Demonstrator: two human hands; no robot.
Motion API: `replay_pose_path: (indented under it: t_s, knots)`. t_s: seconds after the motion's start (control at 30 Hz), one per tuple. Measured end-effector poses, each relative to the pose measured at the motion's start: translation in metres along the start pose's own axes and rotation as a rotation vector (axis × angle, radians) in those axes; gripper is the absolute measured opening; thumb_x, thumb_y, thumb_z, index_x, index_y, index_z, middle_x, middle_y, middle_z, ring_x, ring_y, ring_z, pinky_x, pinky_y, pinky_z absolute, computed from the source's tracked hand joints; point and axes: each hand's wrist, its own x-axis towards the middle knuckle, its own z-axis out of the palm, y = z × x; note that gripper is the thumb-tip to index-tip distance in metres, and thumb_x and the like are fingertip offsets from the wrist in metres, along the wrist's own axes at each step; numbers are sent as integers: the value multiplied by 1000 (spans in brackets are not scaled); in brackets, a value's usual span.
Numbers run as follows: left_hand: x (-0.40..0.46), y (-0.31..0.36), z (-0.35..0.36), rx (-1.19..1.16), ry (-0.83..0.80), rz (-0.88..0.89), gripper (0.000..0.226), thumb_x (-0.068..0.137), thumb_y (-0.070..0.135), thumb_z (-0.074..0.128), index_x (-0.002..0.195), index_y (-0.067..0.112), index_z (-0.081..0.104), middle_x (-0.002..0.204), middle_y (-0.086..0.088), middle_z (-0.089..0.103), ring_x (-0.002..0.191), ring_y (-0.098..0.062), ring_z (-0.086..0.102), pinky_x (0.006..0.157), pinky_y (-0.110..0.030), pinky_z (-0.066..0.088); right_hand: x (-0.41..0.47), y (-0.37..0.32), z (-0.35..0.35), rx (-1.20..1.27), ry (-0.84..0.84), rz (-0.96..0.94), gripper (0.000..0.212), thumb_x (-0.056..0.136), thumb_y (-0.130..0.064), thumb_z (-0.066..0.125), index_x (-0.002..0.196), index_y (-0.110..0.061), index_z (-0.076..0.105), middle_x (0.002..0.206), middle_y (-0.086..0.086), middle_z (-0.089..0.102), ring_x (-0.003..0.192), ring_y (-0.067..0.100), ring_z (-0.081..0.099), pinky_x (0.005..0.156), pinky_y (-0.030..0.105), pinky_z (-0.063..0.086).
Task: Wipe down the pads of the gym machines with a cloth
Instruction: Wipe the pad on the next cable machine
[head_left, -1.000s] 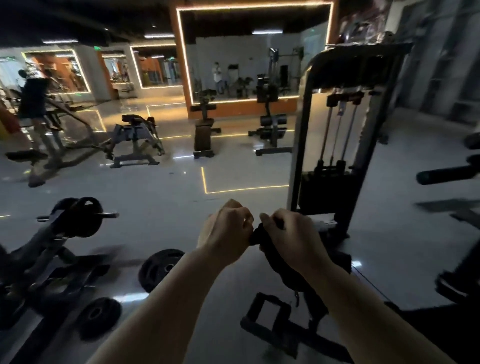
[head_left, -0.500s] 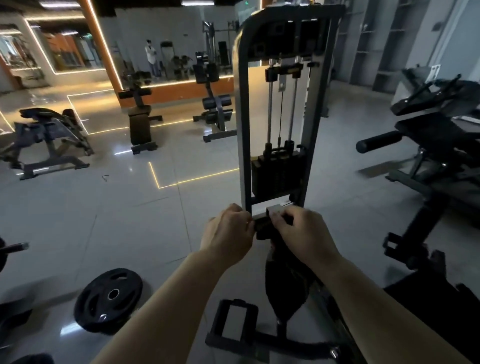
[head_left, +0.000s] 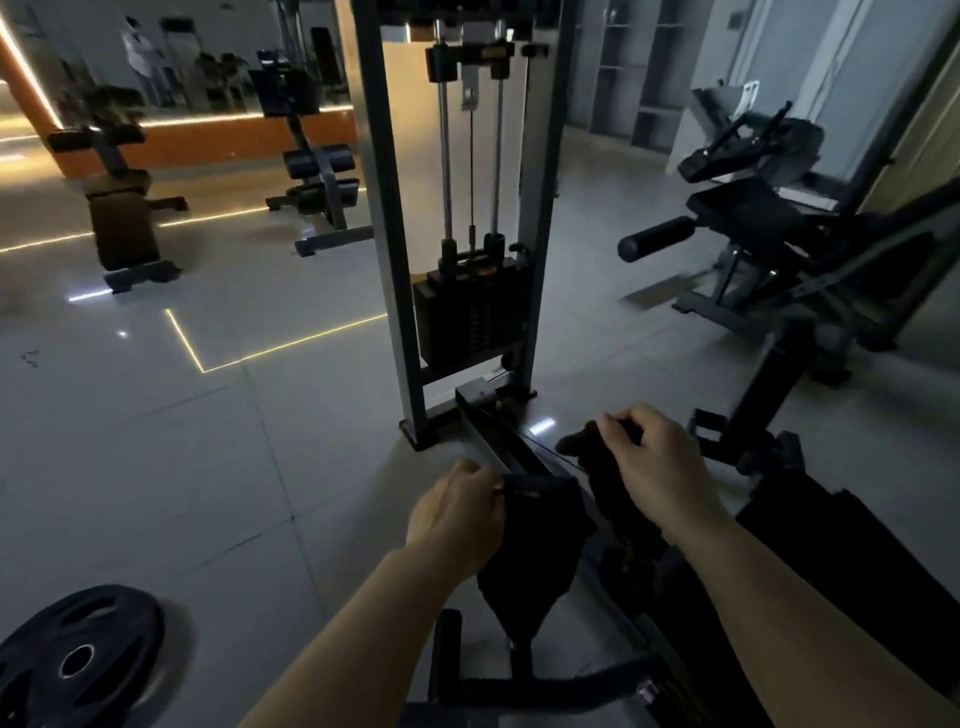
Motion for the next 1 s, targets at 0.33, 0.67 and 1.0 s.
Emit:
replay_pose_path:
  t_s: [0.33, 0.67, 1.0]
  knots:
    - [46, -64, 114, -109, 102, 106, 76, 90, 53, 51, 151, 23, 17, 159, 6, 11, 146, -17, 12, 115, -41, 27, 13, 58, 105, 1, 276, -270, 24, 97, -31, 50, 96, -9, 59, 77, -5, 59, 70, 12, 52, 54, 16, 36]
    - [56, -88, 167, -34, 172, 269, 93, 86, 65, 46, 152, 19, 1, 159, 3, 8, 147, -14, 3, 119, -41, 14, 25, 99, 172, -516, -177, -563, 42, 101, -40, 37, 138, -24, 46, 140, -5, 49, 131, 17, 42, 102, 32, 34]
    - [52, -82, 166, -157, 212, 272, 91, 85, 58, 56, 152, 28, 1, 161, 5, -5, 147, -19, 10, 118, -42, 21, 20, 138, 148, -682, 22, -452, 45, 101, -43, 27, 129, -22, 55, 130, -1, 57, 118, 19, 51, 97, 35, 40]
